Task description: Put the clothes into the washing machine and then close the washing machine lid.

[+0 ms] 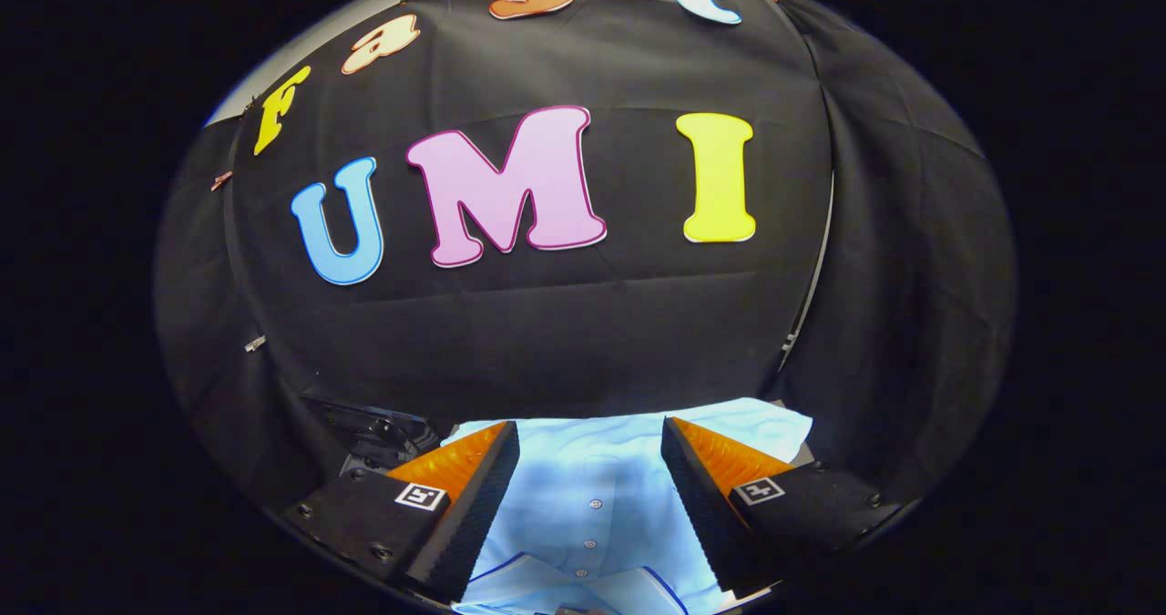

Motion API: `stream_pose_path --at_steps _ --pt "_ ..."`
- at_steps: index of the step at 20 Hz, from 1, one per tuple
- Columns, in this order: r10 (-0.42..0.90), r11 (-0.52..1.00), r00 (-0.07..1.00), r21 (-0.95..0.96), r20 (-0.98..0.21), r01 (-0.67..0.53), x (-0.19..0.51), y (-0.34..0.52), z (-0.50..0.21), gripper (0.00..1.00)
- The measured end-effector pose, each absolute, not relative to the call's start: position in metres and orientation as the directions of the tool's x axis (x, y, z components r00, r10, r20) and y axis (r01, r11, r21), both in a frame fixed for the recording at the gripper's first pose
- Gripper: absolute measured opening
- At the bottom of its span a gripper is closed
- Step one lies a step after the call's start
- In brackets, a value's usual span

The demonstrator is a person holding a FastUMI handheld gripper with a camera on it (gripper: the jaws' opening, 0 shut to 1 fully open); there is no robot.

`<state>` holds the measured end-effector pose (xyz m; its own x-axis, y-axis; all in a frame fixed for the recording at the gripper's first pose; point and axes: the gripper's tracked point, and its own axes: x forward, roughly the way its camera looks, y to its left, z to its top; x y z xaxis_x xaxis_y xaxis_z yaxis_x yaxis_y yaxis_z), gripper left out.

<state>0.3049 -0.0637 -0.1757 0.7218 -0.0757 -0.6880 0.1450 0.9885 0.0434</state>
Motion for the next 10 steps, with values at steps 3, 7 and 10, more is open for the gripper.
stream_pose_path --at_steps 3,7,10 --pt "-0.077 0.988 0.671 0.033 -0.738 0.150 0.307 -0.065 -0.205 0.98" --pt "-0.083 0.989 0.604 0.011 -0.793 0.151 0.302 -0.068 -0.235 0.99" --pt "-0.083 0.989 0.574 0.002 -0.815 0.146 0.298 -0.071 -0.249 0.99"
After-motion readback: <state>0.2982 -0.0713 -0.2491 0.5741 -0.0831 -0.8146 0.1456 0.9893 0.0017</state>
